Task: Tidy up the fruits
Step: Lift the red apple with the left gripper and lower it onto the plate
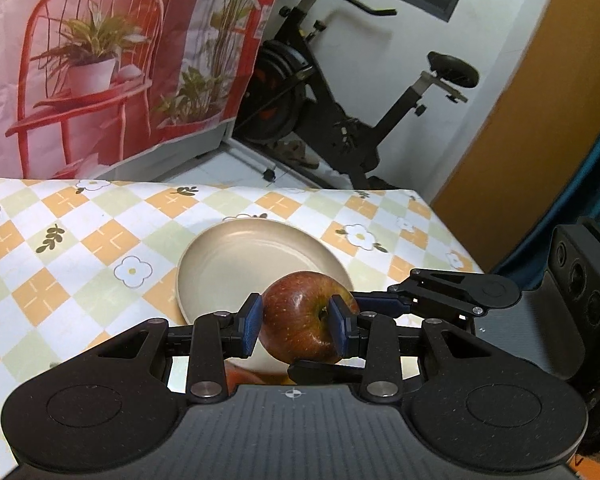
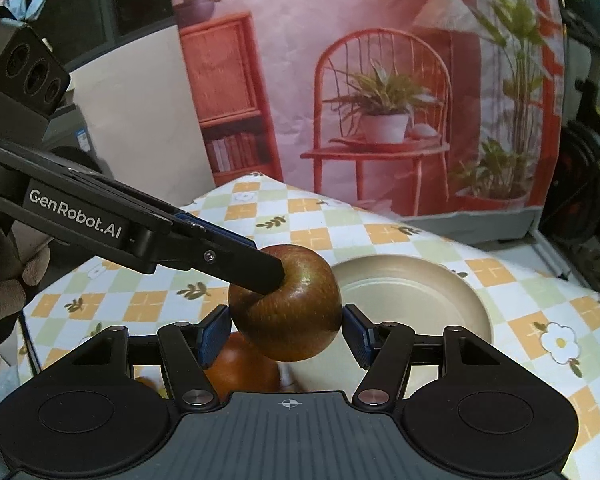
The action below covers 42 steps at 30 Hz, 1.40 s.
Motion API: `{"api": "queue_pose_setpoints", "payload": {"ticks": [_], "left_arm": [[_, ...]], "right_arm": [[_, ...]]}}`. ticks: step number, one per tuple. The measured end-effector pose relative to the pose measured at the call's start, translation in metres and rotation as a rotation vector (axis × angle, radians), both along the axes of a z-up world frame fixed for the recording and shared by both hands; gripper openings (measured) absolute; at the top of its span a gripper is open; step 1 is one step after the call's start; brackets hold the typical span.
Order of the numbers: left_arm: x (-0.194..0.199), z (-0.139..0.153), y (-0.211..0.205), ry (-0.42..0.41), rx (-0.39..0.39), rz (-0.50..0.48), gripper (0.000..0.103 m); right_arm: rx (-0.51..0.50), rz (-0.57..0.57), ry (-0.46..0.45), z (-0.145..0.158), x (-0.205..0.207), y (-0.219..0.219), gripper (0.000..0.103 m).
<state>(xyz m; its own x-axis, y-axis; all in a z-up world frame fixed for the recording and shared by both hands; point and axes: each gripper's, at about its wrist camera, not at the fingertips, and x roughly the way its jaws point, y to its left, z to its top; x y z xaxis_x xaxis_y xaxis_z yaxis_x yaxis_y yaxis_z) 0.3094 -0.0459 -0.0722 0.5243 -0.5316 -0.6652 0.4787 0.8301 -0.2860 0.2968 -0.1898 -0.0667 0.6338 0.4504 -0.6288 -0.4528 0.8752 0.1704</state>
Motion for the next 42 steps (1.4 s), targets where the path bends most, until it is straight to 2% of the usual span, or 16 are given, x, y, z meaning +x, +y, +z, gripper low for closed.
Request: {"api": "queue_pose_setpoints", "payload": {"ticks": [12,22,31,33,39,42], "left_arm": [[0.066,-0.033,-0.007,0.084,0.050,0.047,0.038],[0.088,-0.051,-0.007,0.106,0.068,0.083,0.038],[0.085,-0.051,0.000,0.113,0.056,0.148,0.038],[0.081,-0.047,0.001,0.104,0.045,0.163,0.038],[0.050,-0.020,0.004,0.025,0.039,0.192,0.039],[0.029,-0.006,0.006,-0.016,0.044,0.203,0.039]], "right_arm": [[0.002,0.041,0.100,-0.049,0.082,-0.006,0.057],[-0.002,0.066,0.128,-0.078,0.112,-0.005,0.057],[-0.019,0.067,0.129,-0.077,0.116,0.003,0.058],[-0.040,0.050,0.116,-0.071,0.112,0.004,0.066],[-0.048,-0.009,0.063,-0.043,0.081,-0.008,0.068],[-0.028,-0.076,0.044,-0.031,0.060,-0.019,0.067]]}}
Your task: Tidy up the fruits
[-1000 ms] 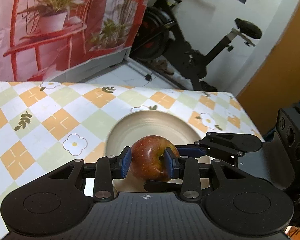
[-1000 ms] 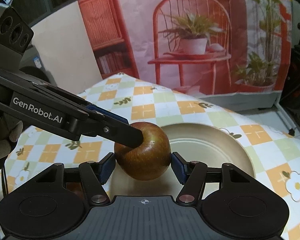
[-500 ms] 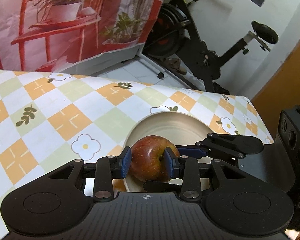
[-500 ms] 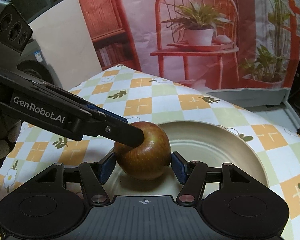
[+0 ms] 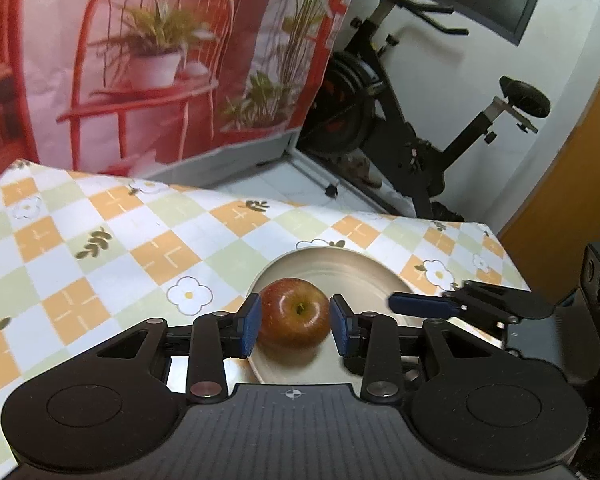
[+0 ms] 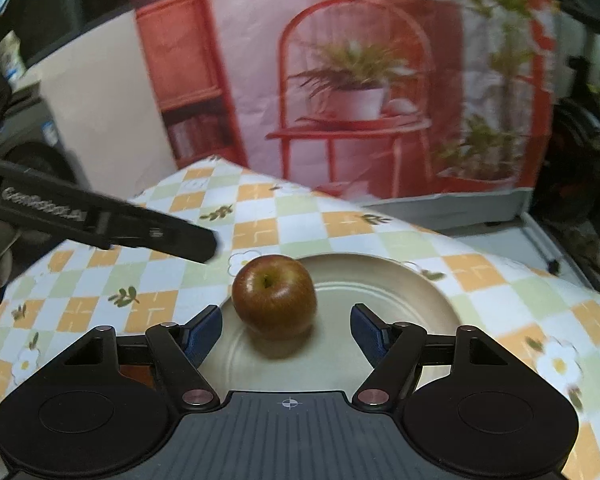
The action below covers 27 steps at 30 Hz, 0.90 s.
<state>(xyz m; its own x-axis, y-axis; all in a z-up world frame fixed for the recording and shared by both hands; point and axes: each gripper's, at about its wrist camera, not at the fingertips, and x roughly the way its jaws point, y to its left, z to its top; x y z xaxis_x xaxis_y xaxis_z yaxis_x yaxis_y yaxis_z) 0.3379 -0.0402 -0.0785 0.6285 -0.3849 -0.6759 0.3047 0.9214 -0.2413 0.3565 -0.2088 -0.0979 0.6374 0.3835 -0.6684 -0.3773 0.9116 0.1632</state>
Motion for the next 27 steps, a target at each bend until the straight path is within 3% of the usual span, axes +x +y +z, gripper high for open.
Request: {"api": "queue_pose_setpoints", "payload": {"ticks": [6,12,17,20,27], "left_arm": [[-0.042,0.012,0.007,-0.063,0.029,0.031,0.041],[-0.079,0.011,0.023,-0.116,0.063,0.104,0.042],[-0.100,0.006,0.036,-0.152,0.094,0.151,0.042],[-0.108,-0.001,0.045,-0.145,0.078,0.196,0.042],[-0.124,-0.014,0.054,-0.128,0.094,0.240,0.042]], "right_arm": [[0.059,-0.176,-0.069,0.013,-0.056,-0.019,0.067],[0.108,-0.339,-0.117,0.001,-0.116,-0.043,0.067],[0.039,-0.447,-0.164,-0.015,-0.155,-0.062,0.067],[-0.025,-0.451,-0.163,-0.027,-0.168,-0.063,0.067],[-0.063,-0.375,-0.182,-0.035,-0.182,-0.046,0.067]]}}
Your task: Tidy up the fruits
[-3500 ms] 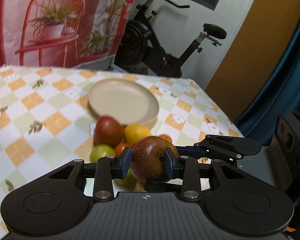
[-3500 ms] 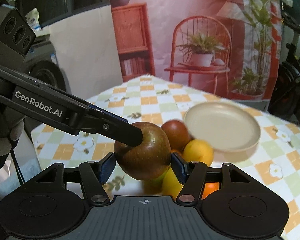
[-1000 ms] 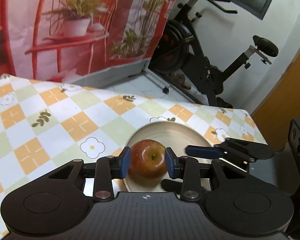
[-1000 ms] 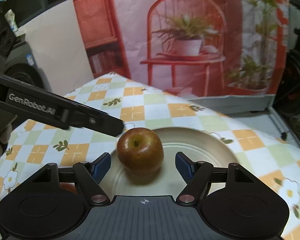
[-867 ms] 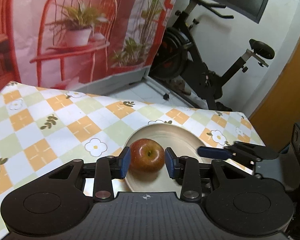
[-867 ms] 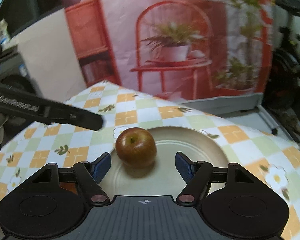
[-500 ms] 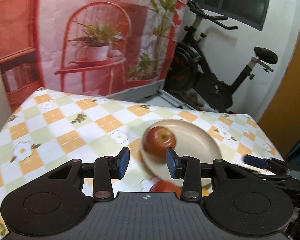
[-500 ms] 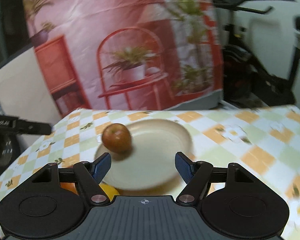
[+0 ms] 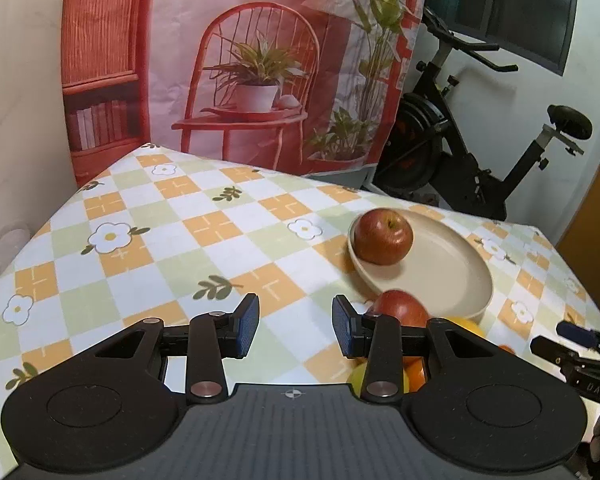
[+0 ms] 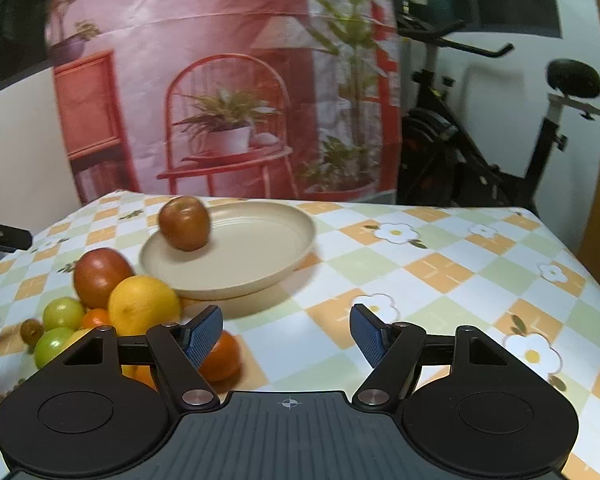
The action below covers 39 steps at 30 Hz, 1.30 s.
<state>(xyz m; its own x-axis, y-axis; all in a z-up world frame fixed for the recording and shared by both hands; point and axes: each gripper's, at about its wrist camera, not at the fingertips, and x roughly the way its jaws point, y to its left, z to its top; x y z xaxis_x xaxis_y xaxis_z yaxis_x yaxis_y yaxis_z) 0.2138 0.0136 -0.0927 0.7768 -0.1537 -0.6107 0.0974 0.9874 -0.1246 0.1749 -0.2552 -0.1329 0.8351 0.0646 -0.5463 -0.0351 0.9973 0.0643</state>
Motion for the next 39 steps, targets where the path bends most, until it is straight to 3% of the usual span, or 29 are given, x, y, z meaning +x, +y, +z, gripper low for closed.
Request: {"api": "queue_pose_setpoints", "payload": {"ticks": [6,16,25,39], "left_arm": [[-0.013,-0.006,-0.001,0.012,0.019,-0.016,0.042],[-0.020,-0.012,-0.006,0.016,0.029,-0.044,0.042],[-0.023,-0.017,-0.005,0.036,0.023,-0.040,0.042],[-0.023,-0.023,-0.007,0.052,0.024,-0.035,0.042]], "right_arm": [[0.032,0.018,0.018,-0.002,-0.001,0.000,0.065],[0.144,0.141,0.118,-0.001,0.024,0.002,0.040],[0.141,0.199,0.183,-0.009,0.036,0.010,0.035],[0.184,0.186,0.149,-0.015,0.027,0.003,0.034]]}}
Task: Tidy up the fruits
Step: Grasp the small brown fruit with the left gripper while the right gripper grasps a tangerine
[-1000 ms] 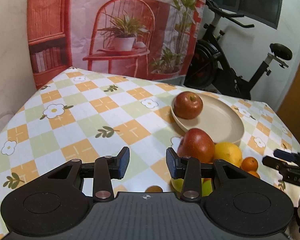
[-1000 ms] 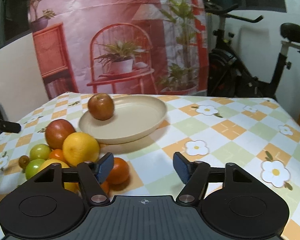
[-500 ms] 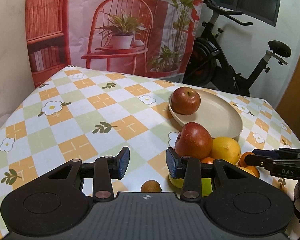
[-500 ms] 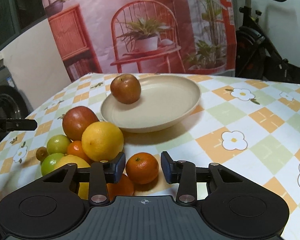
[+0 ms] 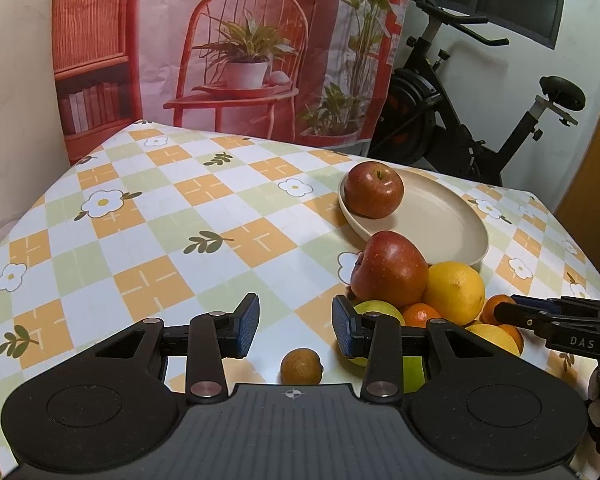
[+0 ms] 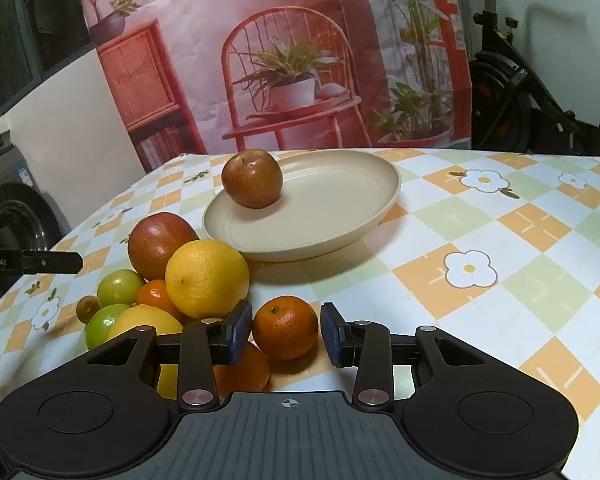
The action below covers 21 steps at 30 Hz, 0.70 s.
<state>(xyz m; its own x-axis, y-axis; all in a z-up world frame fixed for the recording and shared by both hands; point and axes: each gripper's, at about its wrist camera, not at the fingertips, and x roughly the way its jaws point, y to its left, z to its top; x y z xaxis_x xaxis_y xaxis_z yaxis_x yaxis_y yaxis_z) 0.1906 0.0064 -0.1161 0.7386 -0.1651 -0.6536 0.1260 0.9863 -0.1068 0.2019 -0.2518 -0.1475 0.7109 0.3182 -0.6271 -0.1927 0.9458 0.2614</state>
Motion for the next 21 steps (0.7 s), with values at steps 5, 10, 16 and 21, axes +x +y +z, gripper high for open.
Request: {"api": "queue_pose_setpoints", "payload": {"ticks": [5,10,16,21], "left_arm": [[-0.002,0.000,-0.001,0.000,0.000,-0.006,0.042],[-0.001,-0.001,-0.001,0.004,-0.001,-0.007,0.042],[-0.002,-0.005,-0.001,0.031,-0.010,-0.014,0.042],[-0.002,-0.010,0.000,0.061,-0.018,-0.024,0.043]], "right_arm": [[0.035,-0.004,0.004,0.000,-0.002,-0.004,0.033],[0.042,-0.017,0.005,0.000,-0.003,-0.005,0.033],[0.040,-0.036,0.002,-0.001,-0.005,-0.007,0.032],[0.039,-0.046,0.001,-0.001,-0.005,-0.008,0.032]]}}
